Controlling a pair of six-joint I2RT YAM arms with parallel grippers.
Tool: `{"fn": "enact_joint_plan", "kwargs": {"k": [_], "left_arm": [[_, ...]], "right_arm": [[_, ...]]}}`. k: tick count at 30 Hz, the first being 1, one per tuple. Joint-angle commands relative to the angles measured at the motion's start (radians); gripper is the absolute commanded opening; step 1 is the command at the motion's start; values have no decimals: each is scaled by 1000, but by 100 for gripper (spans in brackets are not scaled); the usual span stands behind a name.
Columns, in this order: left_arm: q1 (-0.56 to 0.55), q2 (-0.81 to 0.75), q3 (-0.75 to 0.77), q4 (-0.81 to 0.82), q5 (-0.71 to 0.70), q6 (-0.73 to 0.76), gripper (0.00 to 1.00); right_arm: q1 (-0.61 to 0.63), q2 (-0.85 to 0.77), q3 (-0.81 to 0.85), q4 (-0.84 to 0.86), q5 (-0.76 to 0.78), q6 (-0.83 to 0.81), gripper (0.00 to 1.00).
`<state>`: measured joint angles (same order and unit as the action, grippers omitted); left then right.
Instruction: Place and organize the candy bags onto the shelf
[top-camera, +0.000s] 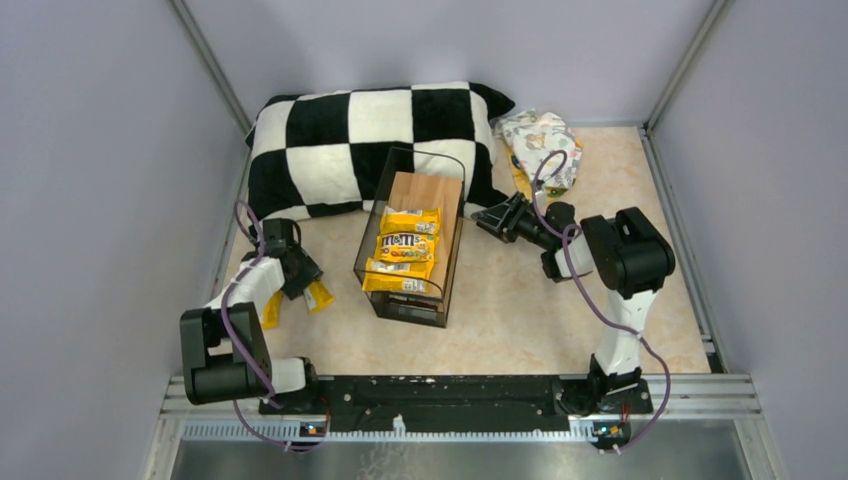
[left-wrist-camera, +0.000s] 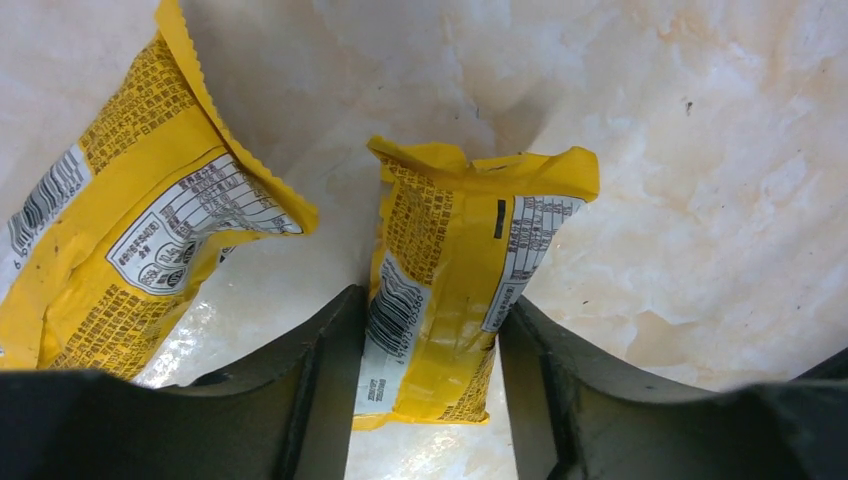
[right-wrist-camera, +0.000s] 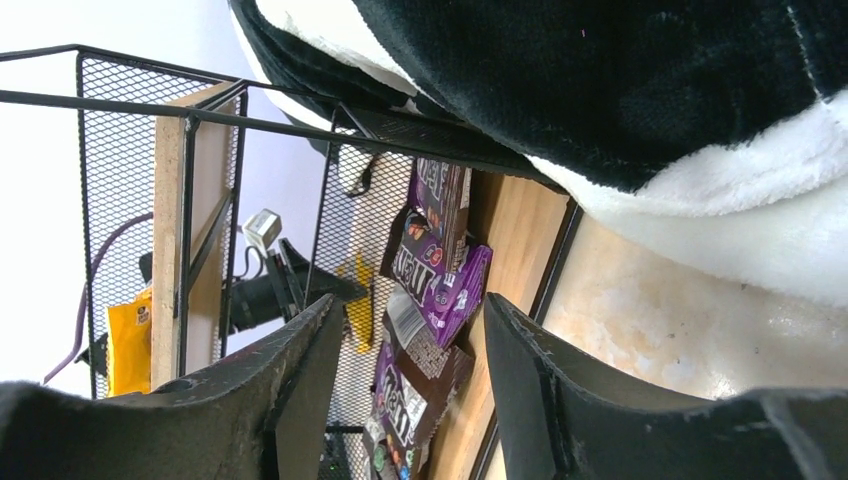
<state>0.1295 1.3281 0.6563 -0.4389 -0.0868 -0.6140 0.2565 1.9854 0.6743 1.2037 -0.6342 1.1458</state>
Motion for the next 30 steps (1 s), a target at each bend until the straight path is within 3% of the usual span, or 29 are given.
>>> {"fn": "enact_joint_plan", "kwargs": {"k": [1, 10, 17, 25, 30], "left_arm": [[-1, -21, 5, 18, 15, 5, 53], [0, -186, 43, -14, 38, -40, 42], [1, -329, 160, -56, 81, -127, 41], [1, -428, 426, 32, 215, -219, 40], [0, -425, 480, 160, 447, -418, 41]], "right_arm": [[-11, -41, 10, 10, 2, -59, 56], [-7, -99, 0, -77, 34, -127, 58], [12, -185, -3, -216, 107, -239, 58], [58, -444, 87, -677, 292, -497, 58], [224, -658, 214, -990, 493, -667, 60]]}}
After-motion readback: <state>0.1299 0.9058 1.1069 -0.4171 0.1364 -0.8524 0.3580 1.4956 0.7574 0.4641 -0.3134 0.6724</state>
